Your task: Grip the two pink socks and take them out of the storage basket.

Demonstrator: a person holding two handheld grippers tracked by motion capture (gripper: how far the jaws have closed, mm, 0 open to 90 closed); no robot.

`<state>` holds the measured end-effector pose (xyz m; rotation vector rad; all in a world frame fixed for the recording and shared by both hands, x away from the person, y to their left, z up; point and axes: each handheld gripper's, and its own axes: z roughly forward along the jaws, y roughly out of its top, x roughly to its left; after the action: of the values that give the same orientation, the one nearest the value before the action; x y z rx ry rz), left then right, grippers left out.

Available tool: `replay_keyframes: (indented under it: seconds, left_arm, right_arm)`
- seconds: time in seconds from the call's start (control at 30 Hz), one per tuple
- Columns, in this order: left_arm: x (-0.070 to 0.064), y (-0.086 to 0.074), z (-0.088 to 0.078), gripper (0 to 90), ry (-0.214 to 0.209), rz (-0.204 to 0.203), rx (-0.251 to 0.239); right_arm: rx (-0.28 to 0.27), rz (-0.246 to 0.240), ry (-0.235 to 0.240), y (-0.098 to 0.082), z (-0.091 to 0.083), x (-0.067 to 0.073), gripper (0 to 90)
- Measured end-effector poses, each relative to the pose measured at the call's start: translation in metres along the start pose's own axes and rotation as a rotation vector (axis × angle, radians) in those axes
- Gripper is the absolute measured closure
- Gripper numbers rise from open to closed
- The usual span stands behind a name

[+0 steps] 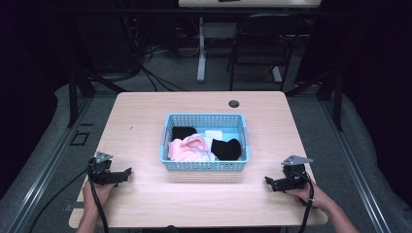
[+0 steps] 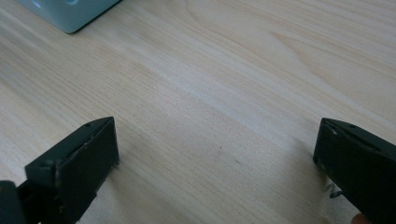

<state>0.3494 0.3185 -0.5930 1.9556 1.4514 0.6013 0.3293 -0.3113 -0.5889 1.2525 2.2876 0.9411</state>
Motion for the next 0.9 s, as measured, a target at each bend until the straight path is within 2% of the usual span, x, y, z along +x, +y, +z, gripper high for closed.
replay_keyframes:
  seconds: [0.47, 0.6, 0.8, 0.9]
  left_arm:
    - [0.0, 0.0, -0.001, 0.0, 0.001, 0.003, 0.009]
    - [-0.002, 0.005, -0.003, 0.0, -0.011, 0.022, 0.042]
    - [-0.006, 0.019, -0.018, 0.0, -0.01, 0.017, 0.022]
    - [-0.005, 0.027, -0.028, 0.0, -0.03, -0.002, 0.013]
  right_arm:
    - [0.0, 0.0, 0.0, 0.0, 0.0, 0.0, 0.0]
    - [0.0, 0.0, 0.0, 0.0, 0.0, 0.0, 0.0]
    - [0.001, 0.001, -0.002, 0.0, 0.0, 0.0, 0.0]
    - [0.002, 0.0, -0.001, 0.0, 0.0, 0.0, 0.0]
